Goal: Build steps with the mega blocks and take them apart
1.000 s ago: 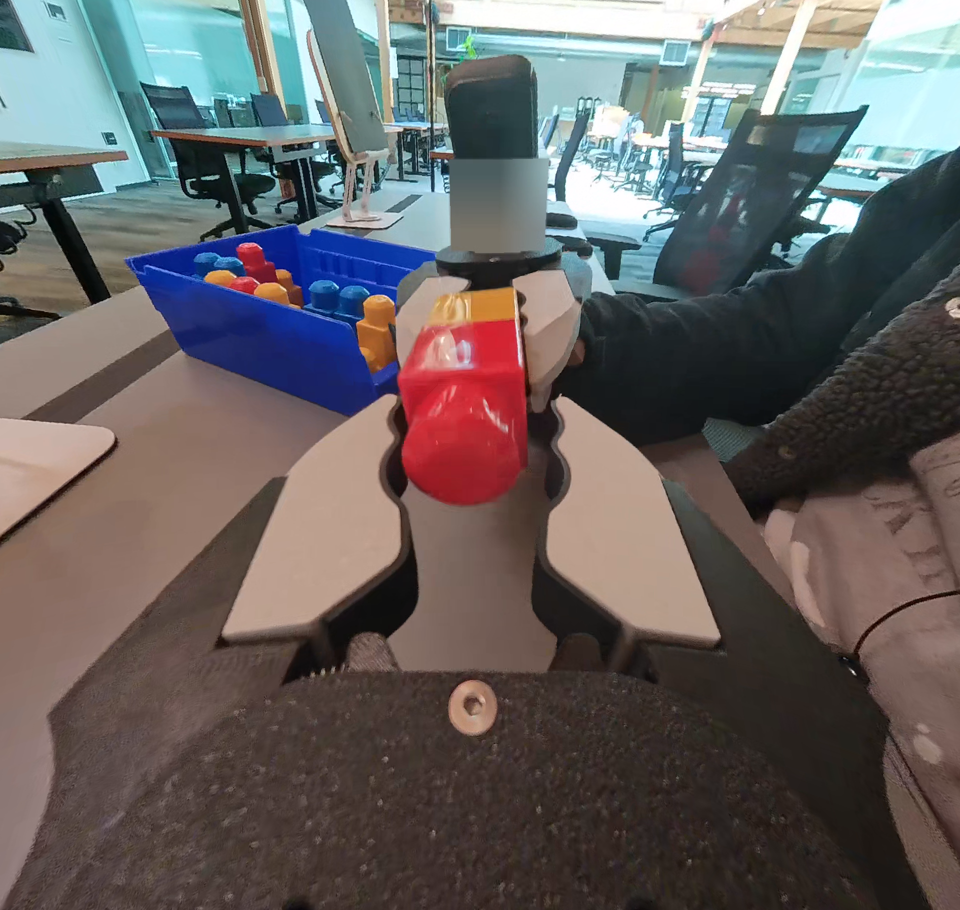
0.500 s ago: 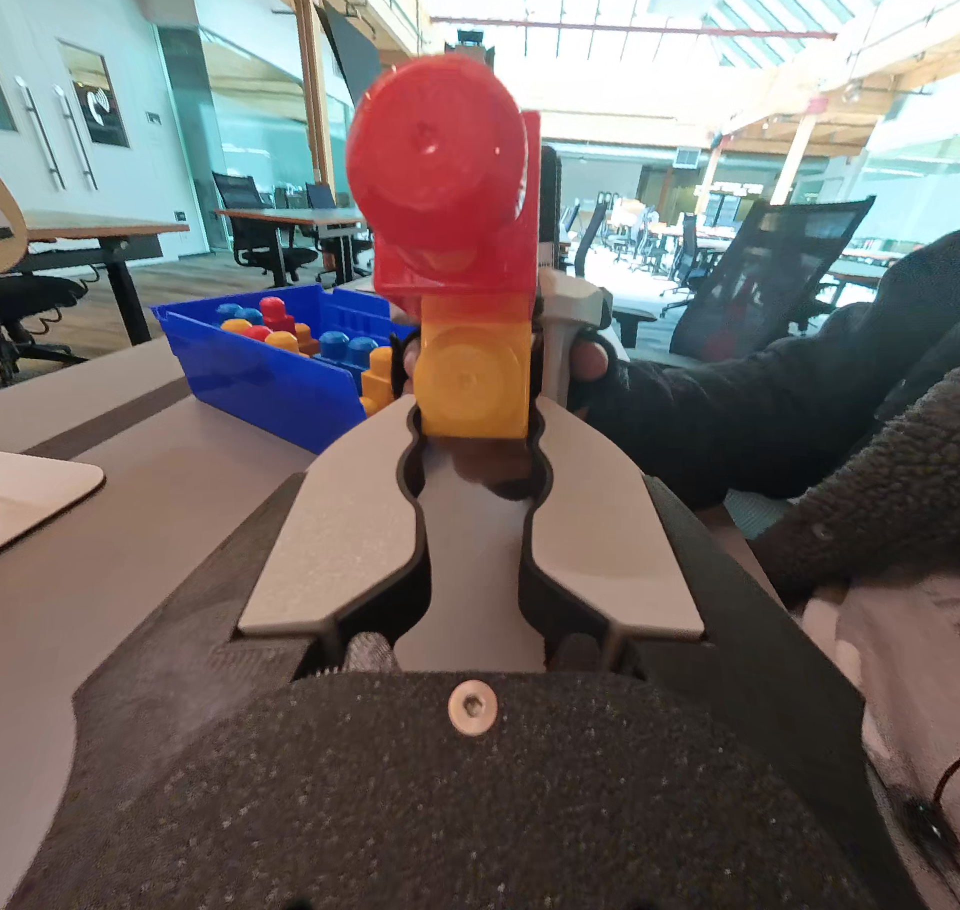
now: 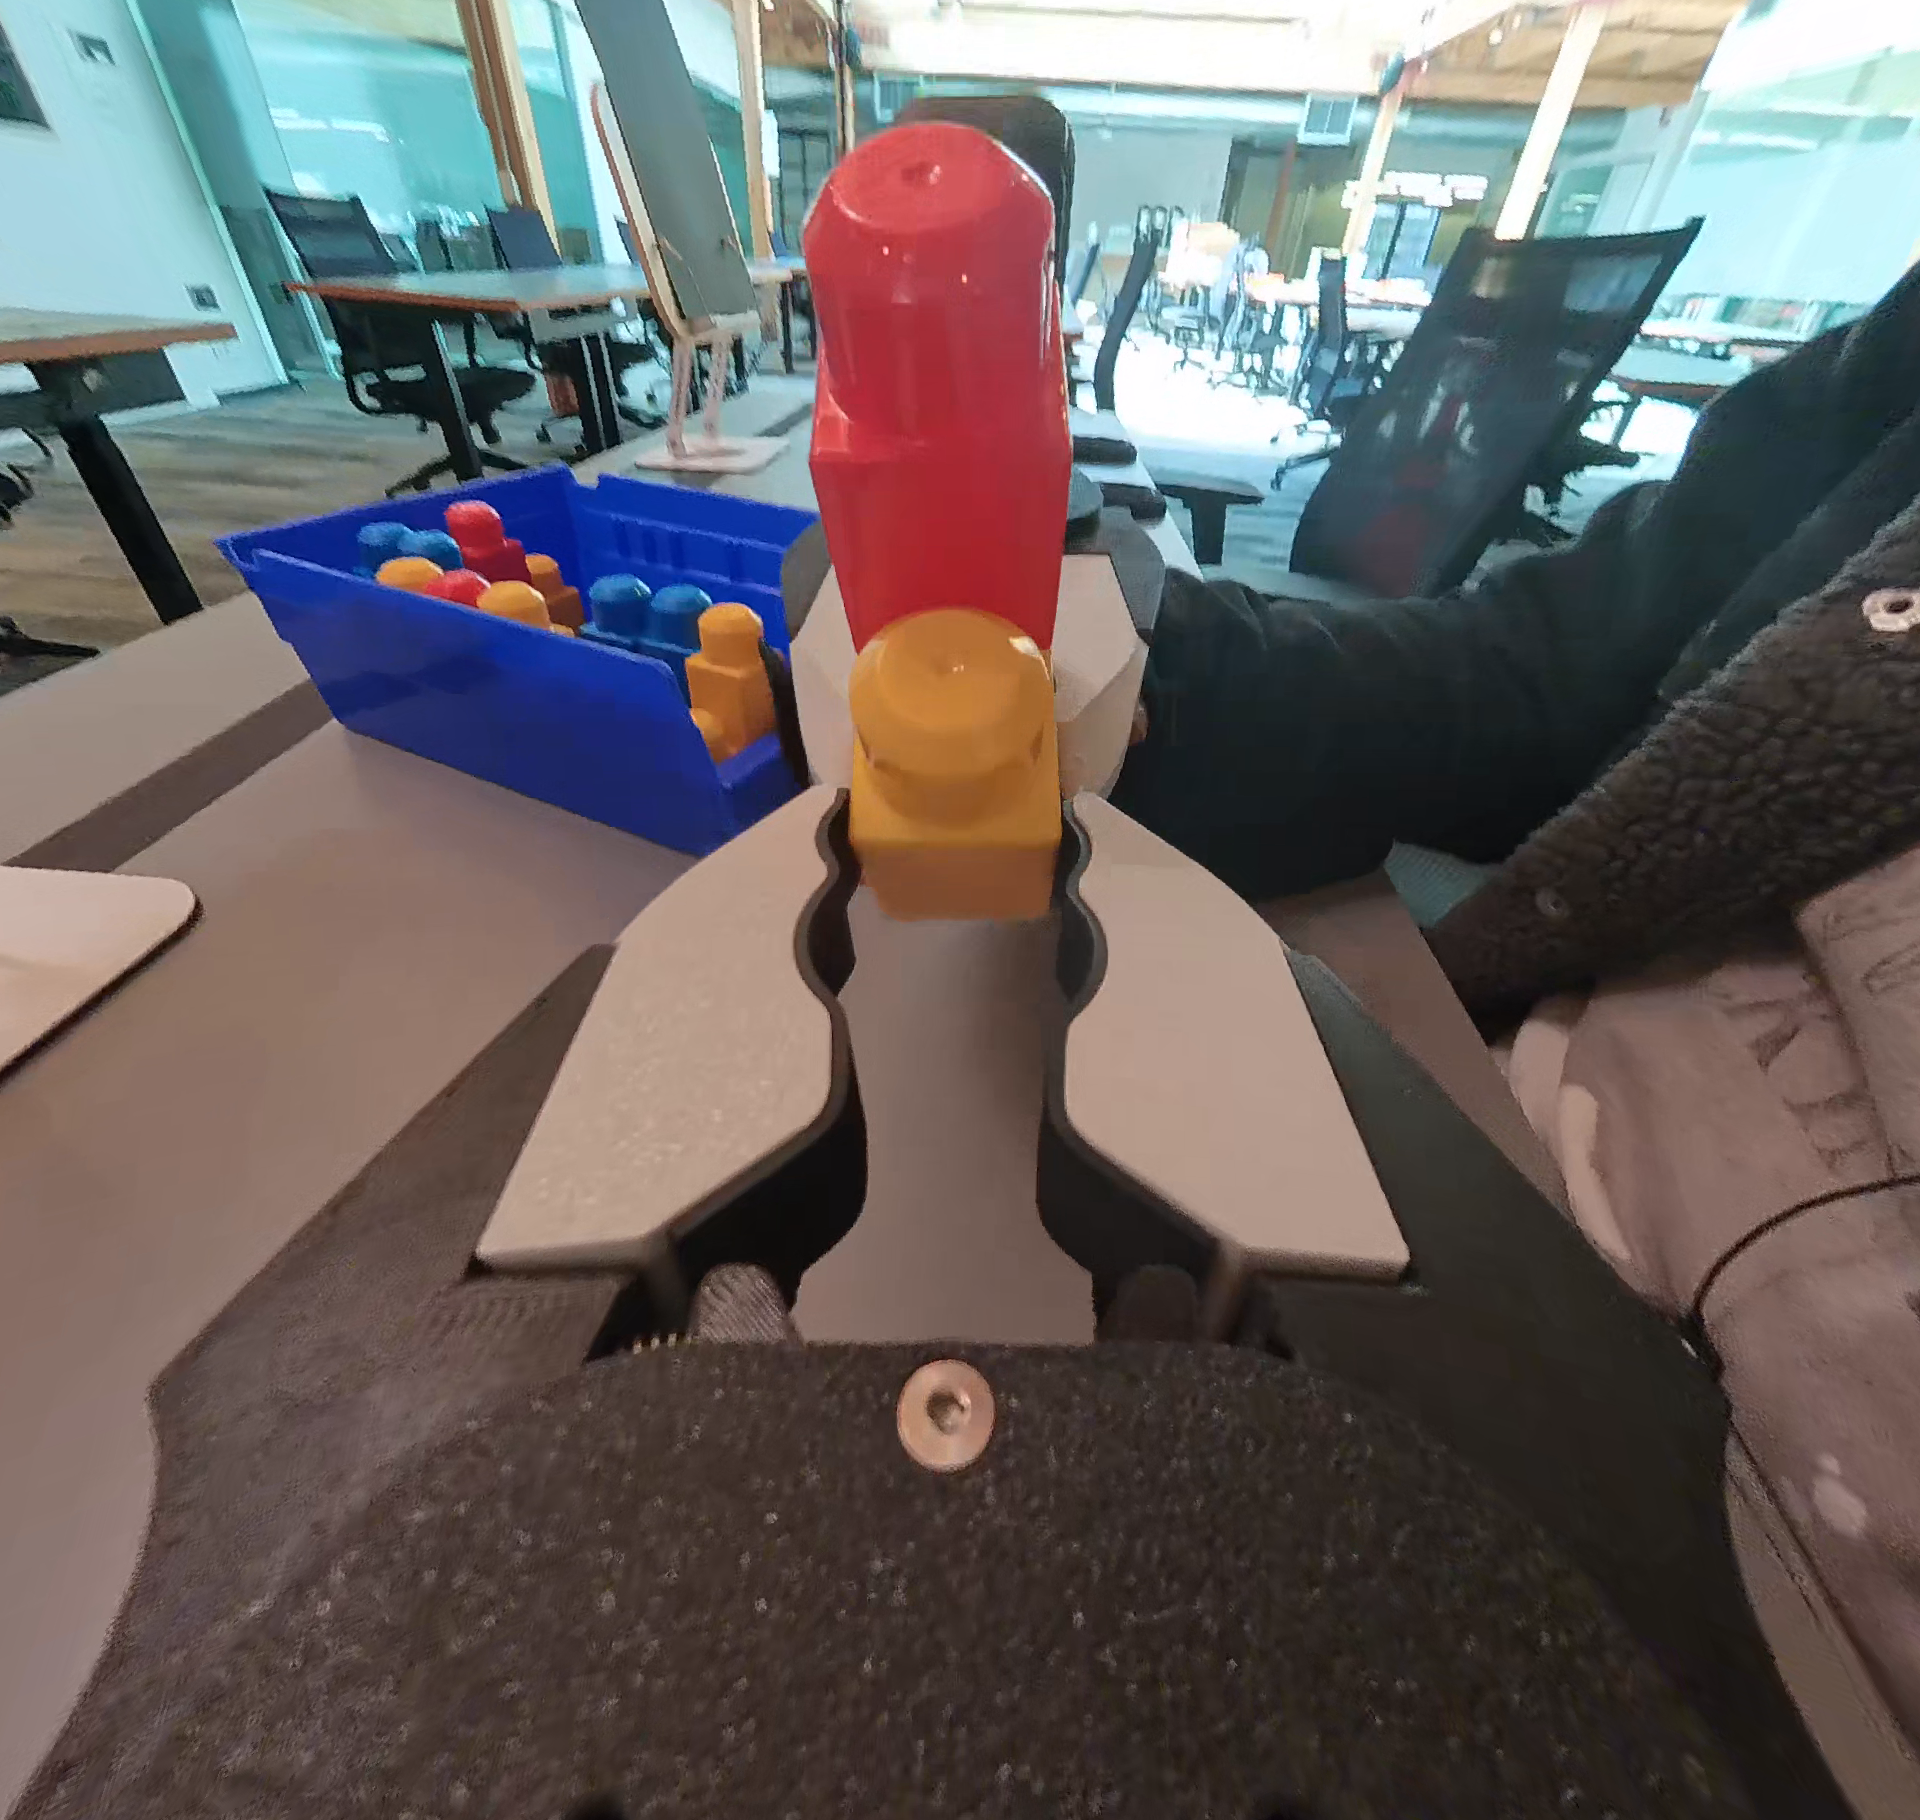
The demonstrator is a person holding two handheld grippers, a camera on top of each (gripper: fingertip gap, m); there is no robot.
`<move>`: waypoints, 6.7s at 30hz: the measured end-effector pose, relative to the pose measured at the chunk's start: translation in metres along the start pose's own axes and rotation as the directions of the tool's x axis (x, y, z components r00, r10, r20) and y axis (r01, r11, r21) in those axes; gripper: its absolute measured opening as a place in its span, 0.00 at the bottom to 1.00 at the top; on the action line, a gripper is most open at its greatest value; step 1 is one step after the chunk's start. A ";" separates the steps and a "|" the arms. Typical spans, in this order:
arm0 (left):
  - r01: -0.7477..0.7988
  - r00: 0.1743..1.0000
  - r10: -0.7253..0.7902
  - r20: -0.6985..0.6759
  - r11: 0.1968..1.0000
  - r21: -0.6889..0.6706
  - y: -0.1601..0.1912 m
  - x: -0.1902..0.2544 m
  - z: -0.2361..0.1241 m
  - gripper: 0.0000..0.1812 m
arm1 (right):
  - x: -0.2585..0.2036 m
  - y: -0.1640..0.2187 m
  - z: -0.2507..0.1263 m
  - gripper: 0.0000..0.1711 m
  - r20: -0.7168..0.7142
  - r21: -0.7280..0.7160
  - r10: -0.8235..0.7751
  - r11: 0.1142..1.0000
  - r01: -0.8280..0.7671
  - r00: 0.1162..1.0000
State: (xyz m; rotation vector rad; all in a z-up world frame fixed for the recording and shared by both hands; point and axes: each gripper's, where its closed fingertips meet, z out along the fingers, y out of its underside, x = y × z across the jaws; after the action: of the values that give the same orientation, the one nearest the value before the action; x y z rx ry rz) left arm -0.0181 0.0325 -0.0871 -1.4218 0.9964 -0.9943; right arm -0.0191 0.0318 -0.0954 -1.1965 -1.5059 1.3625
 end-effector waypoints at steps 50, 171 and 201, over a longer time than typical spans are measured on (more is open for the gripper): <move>-0.089 0.961 0.147 0.233 0.966 -0.245 0.041 -0.039 0.001 0.33 | 0.074 -0.063 -0.149 0.16 -0.467 -0.166 -0.207 0.975 0.145 0.860; 0.391 -0.002 -0.026 1.000 0.920 0.025 0.089 -0.110 -0.377 0.02 | 0.113 0.014 -0.108 0.00 -0.858 0.133 0.149 0.989 -0.068 0.492; 0.396 0.130 -0.394 0.910 0.862 0.317 0.086 -0.086 -0.193 0.05 | 0.107 -0.005 -0.122 0.00 -0.832 0.222 0.219 0.973 -0.055 0.510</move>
State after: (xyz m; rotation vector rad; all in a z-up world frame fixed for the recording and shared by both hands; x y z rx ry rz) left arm -0.2324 0.0517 -0.1636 -1.9254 -0.3987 -0.2236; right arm 0.0676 0.1679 -0.0787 -1.5696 -0.5568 0.7192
